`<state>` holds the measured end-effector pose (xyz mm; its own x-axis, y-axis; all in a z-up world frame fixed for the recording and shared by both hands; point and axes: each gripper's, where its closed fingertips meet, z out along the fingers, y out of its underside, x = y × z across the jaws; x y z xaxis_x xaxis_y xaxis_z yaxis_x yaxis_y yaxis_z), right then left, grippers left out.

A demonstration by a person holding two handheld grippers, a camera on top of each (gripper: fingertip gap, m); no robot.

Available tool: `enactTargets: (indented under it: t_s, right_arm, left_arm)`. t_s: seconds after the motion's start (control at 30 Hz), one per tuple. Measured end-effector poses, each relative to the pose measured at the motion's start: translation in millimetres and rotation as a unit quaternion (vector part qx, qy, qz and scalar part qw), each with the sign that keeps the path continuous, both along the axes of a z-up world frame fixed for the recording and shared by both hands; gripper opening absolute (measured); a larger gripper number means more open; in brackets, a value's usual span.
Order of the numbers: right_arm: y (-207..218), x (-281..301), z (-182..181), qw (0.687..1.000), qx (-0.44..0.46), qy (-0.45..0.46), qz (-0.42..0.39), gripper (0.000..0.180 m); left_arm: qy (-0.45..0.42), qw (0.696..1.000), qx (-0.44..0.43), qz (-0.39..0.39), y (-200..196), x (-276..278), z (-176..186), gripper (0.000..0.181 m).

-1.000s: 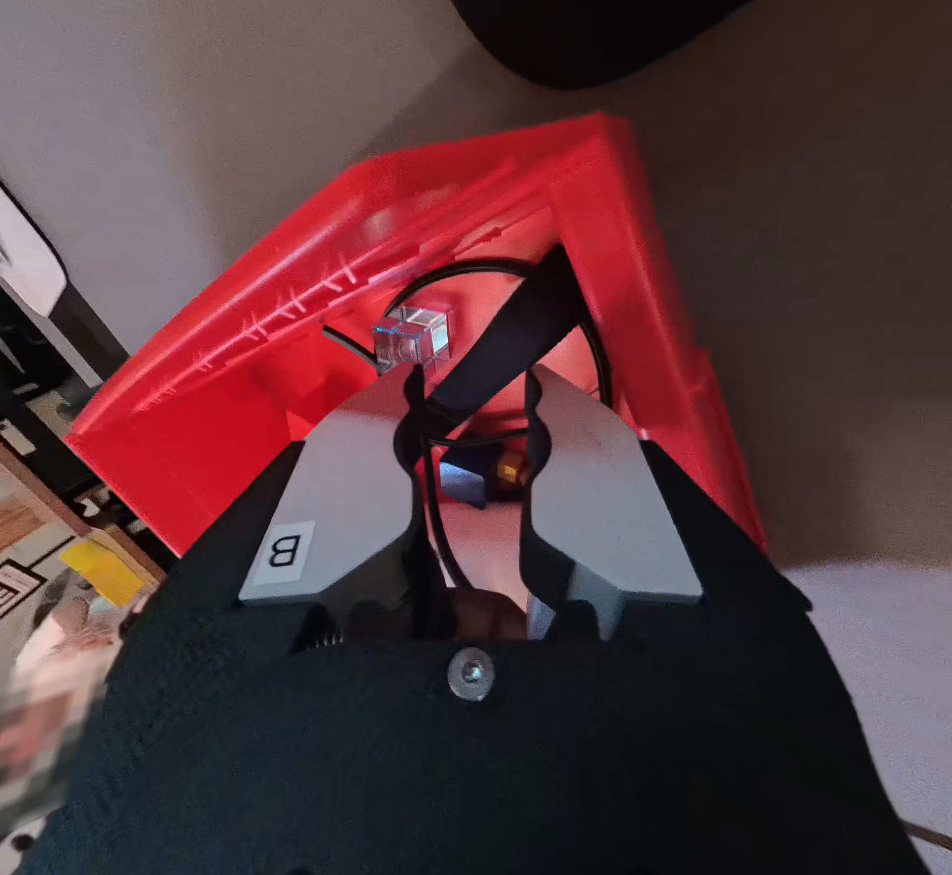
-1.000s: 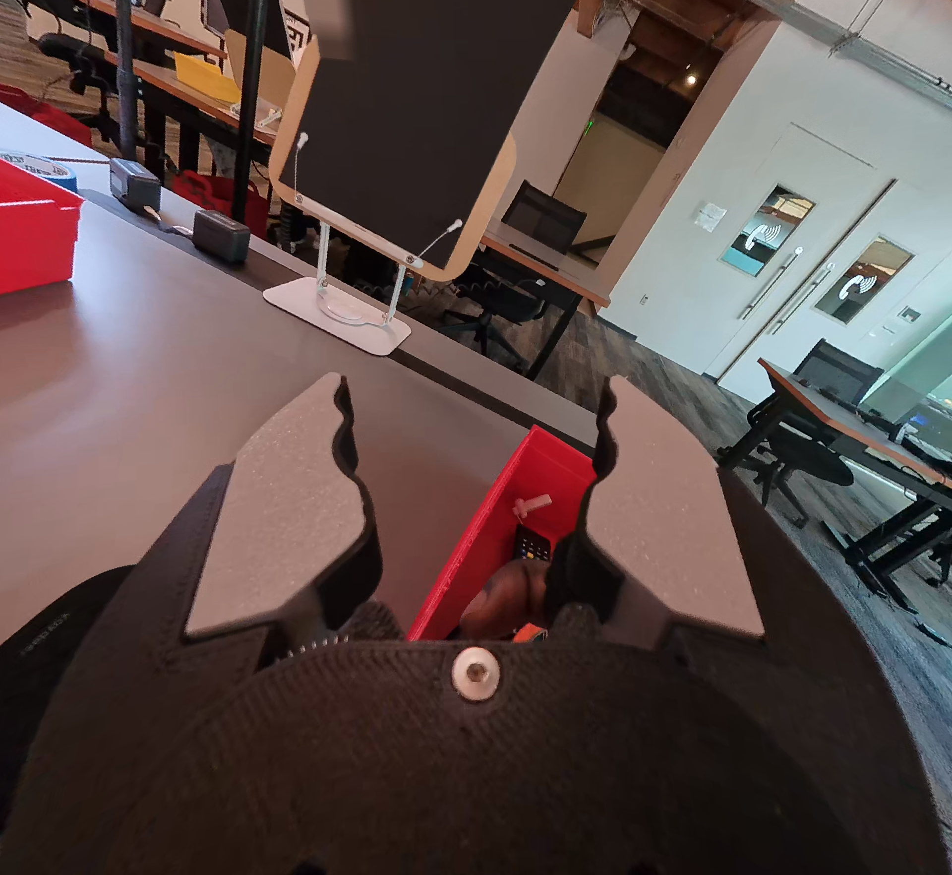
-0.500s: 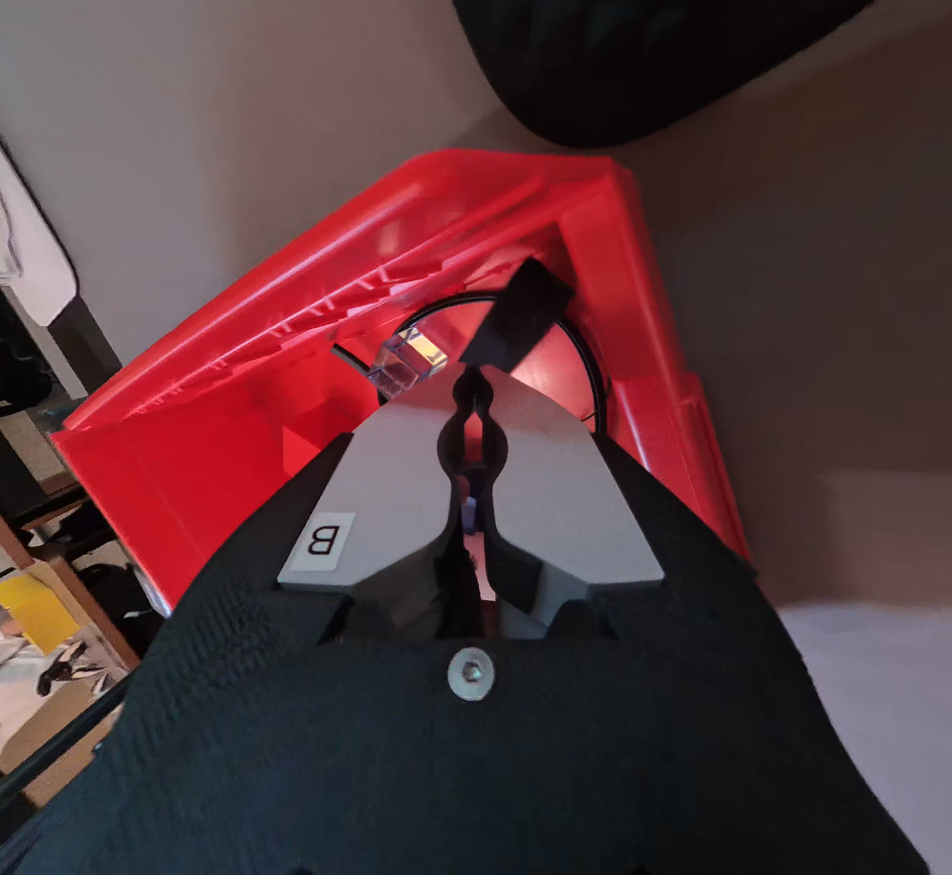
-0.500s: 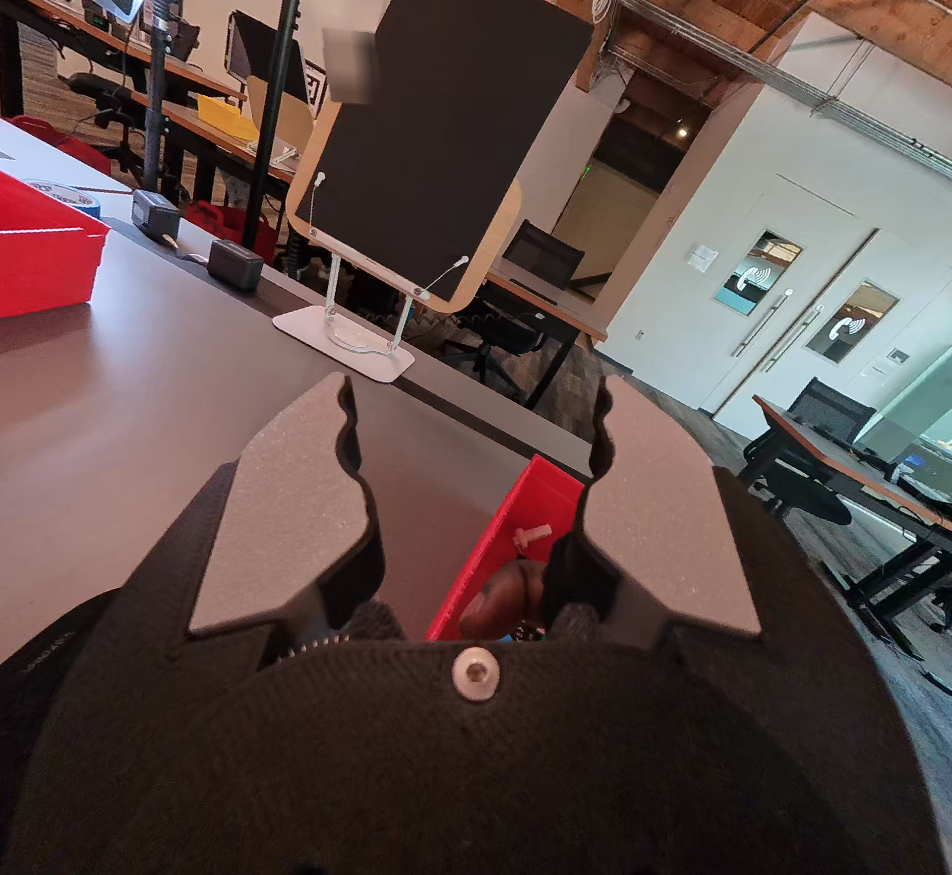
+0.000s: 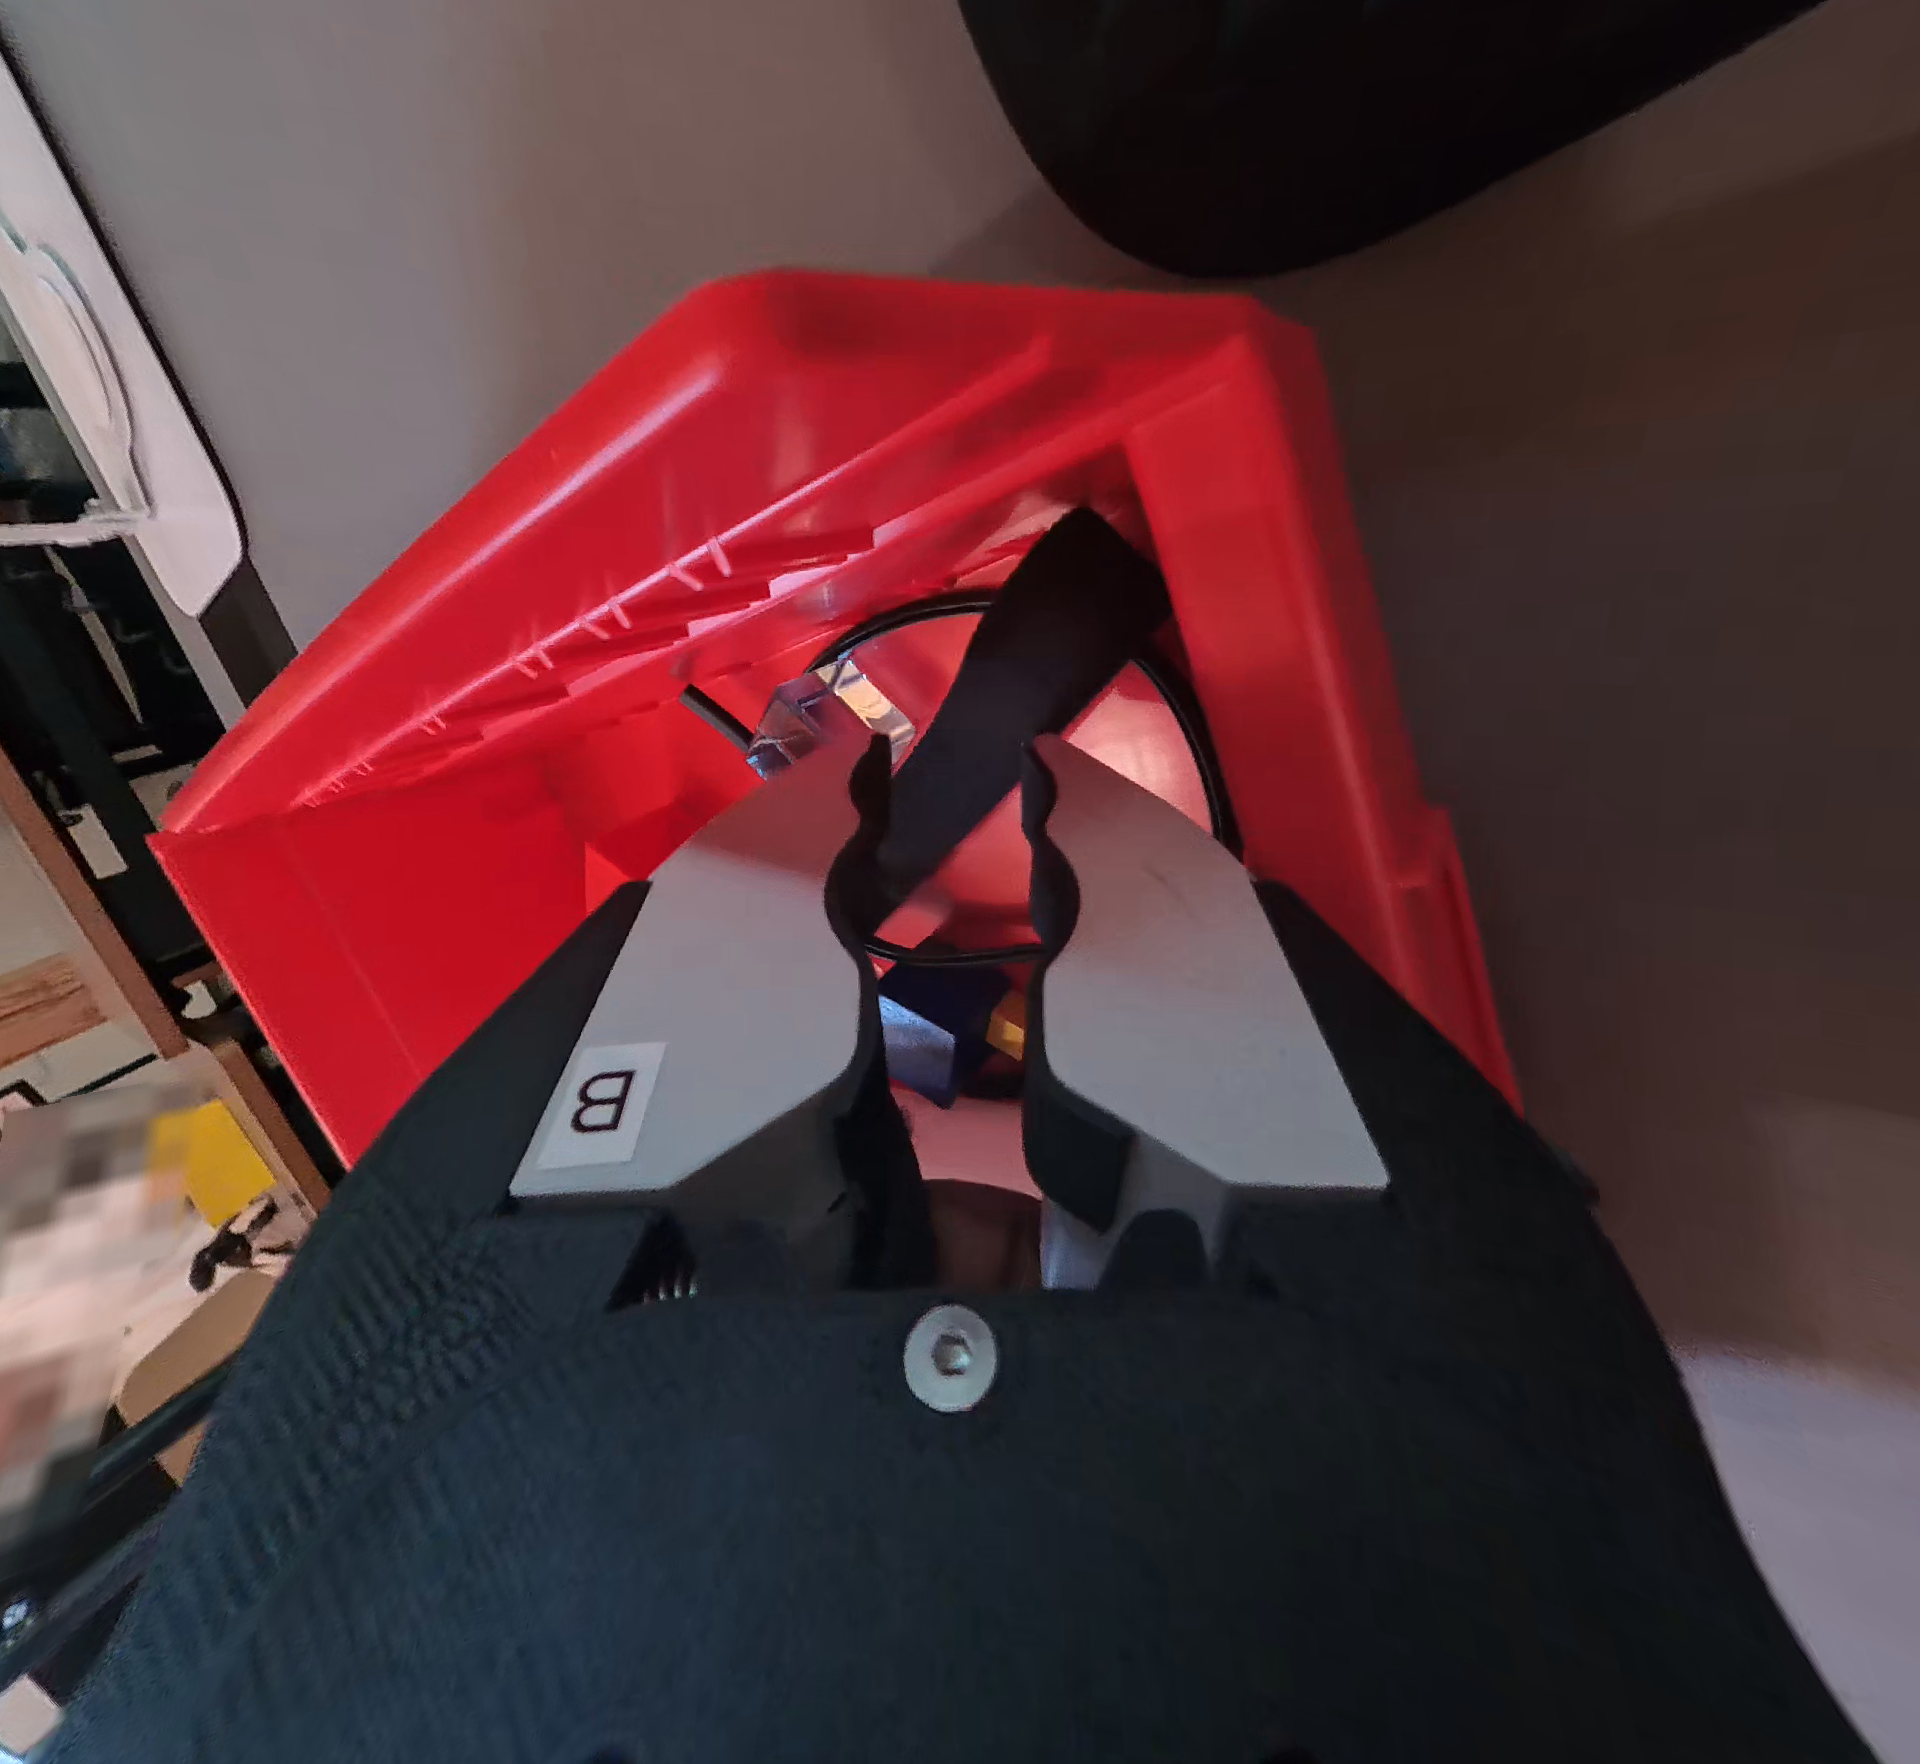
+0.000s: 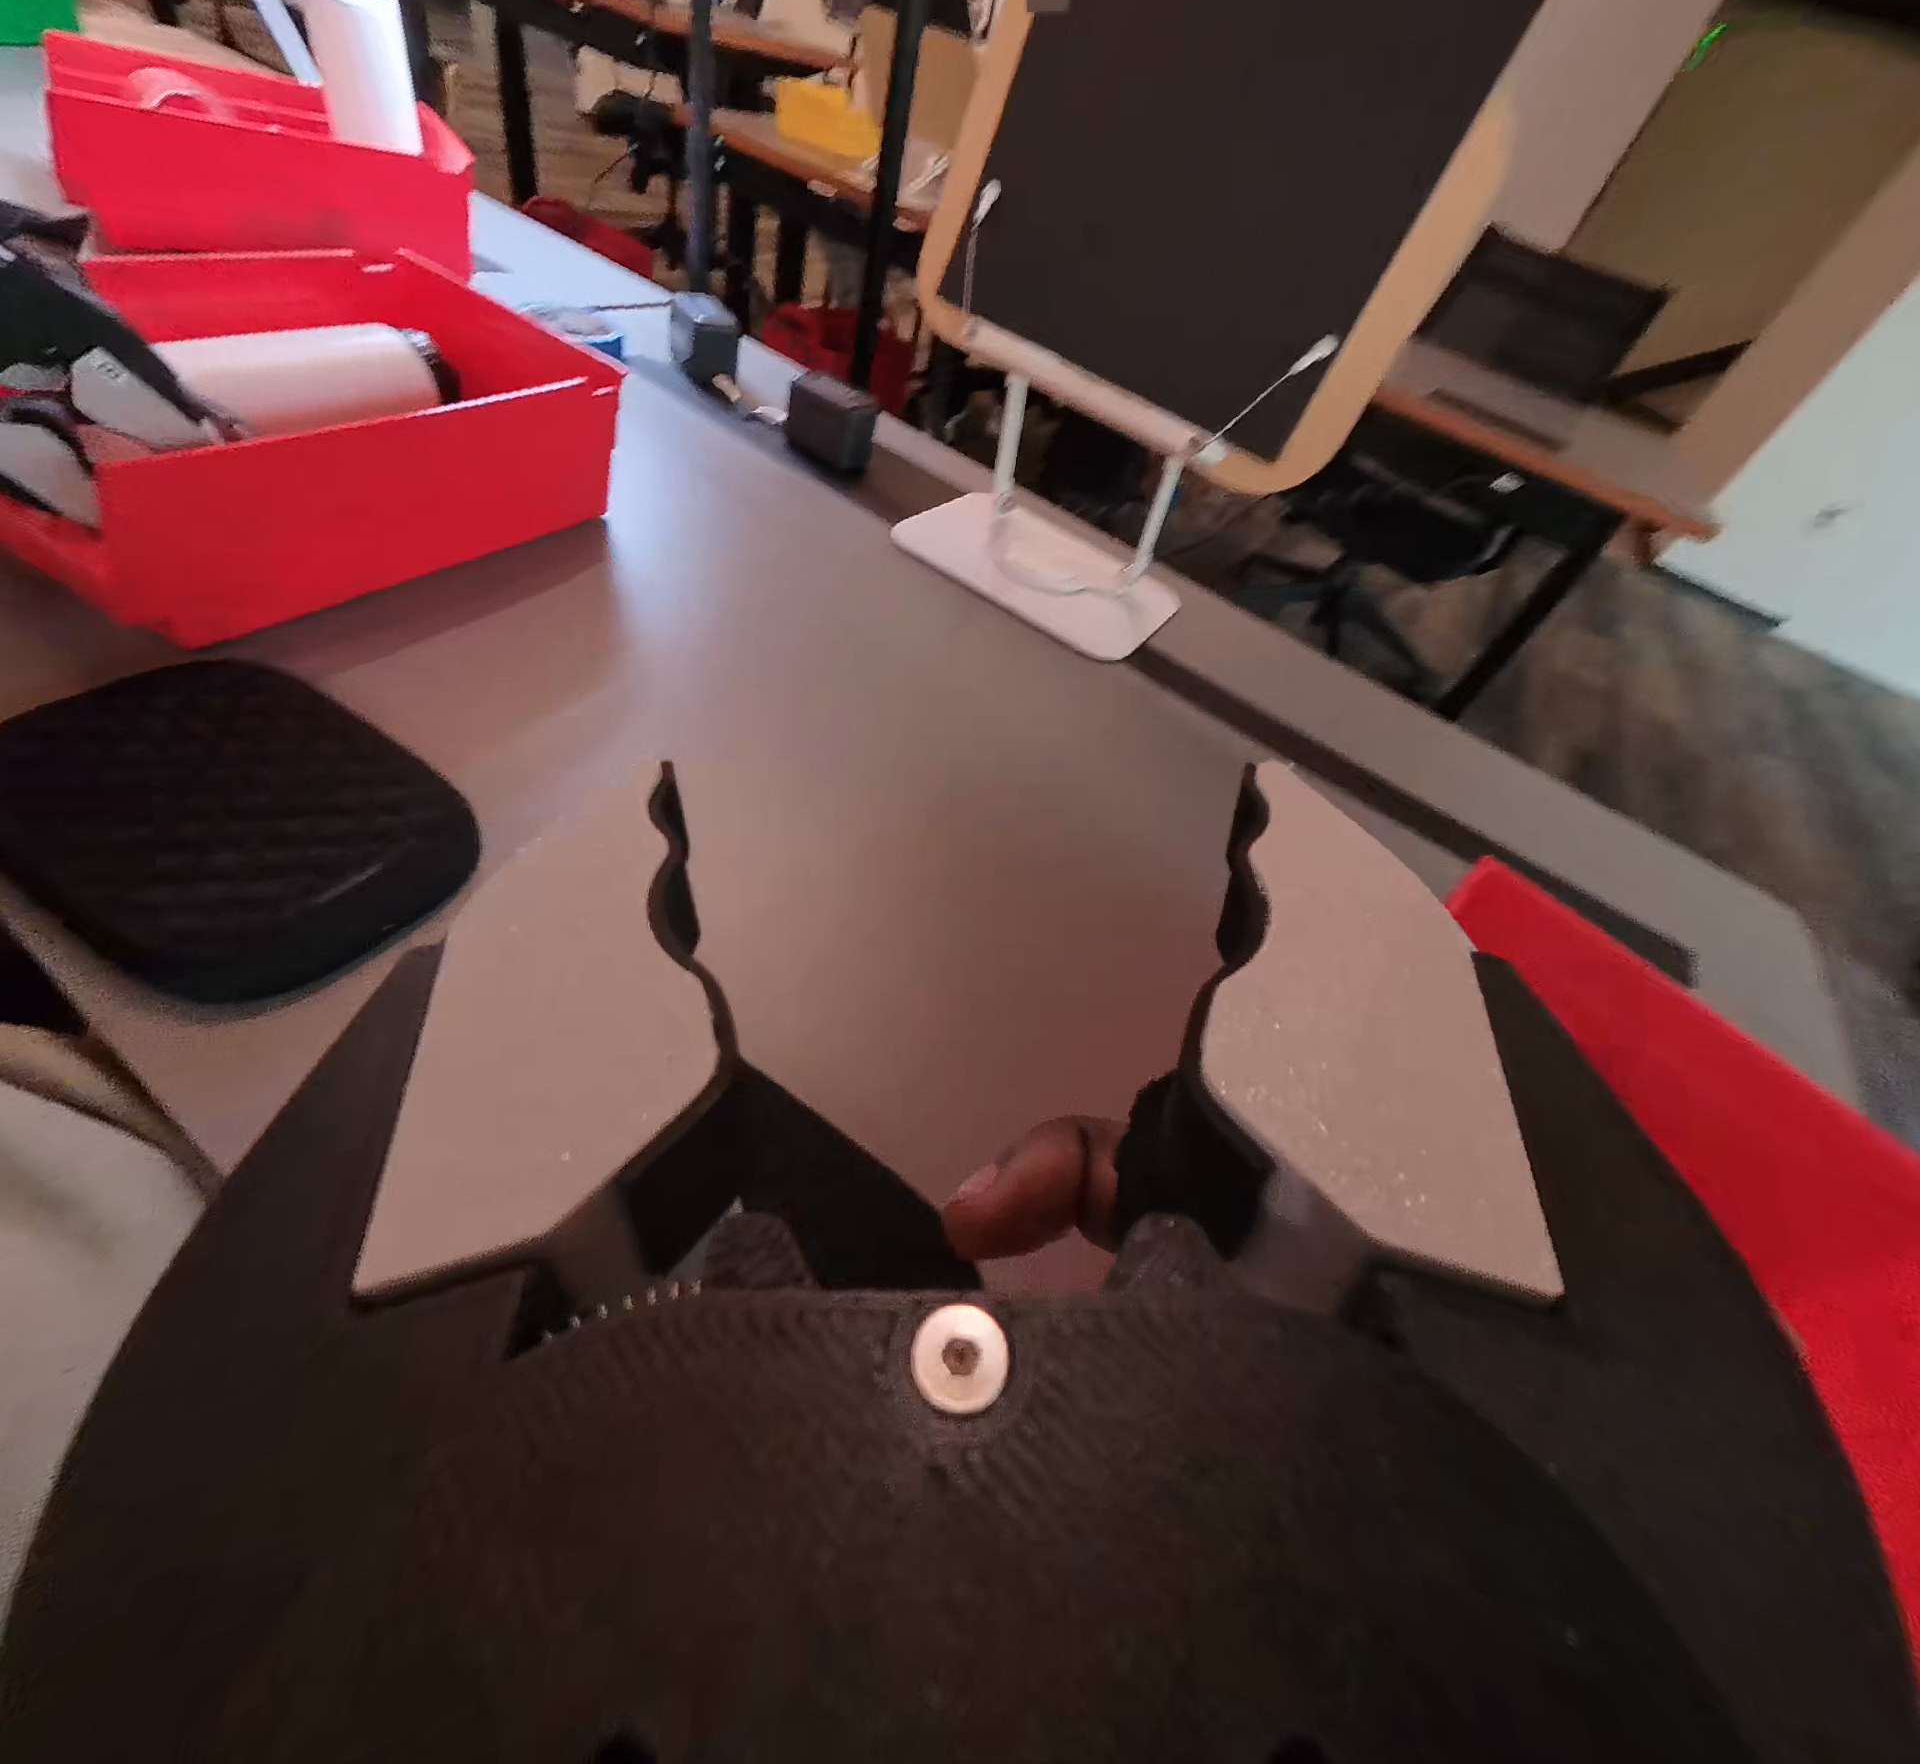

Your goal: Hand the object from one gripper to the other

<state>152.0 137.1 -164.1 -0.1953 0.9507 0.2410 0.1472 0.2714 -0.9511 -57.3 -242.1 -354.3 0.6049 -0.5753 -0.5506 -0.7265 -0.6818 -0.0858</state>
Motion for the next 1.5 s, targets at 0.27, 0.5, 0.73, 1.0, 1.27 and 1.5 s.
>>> enactTargets:
  t_s: [0.27,0.5,0.73,1.0,1.27,1.5]
  right_arm:
    - [-33.5,-22.6,-36.6,0.996,0.001,-0.072,0.050,0.108]
    - [-54.0,-30.2,-50.5,0.991,-0.025,-0.100,0.083,0.109]
    - [-61.1,-29.5,-47.0,0.991,-0.030,-0.091,0.094,0.109]
    - [-58.6,-28.9,-42.0,0.993,-0.029,-0.078,0.086,0.106]
    - [-57.7,-30.0,-42.0,0.994,-0.025,-0.077,0.080,0.102]
    - [-58.7,-30.7,-40.7,0.994,-0.028,-0.074,0.079,0.101]
  left_arm:
    - [-0.034,0.999,-0.026,-0.004,-7.9,3.7,-0.2,0.009]
    - [-0.098,0.991,-0.056,0.074,-18.8,5.8,0.7,0.030]
    - [-0.046,0.994,-0.077,0.069,-17.5,-7.0,-11.7,0.028]
    - [-0.008,0.995,-0.091,0.030,-5.6,-12.8,-21.5,0.018]
    - [-0.035,0.996,-0.053,0.062,-6.0,-13.8,-4.8,0.003]
    - [-0.082,0.990,0.068,0.091,-7.6,-9.0,45.1,0.002]
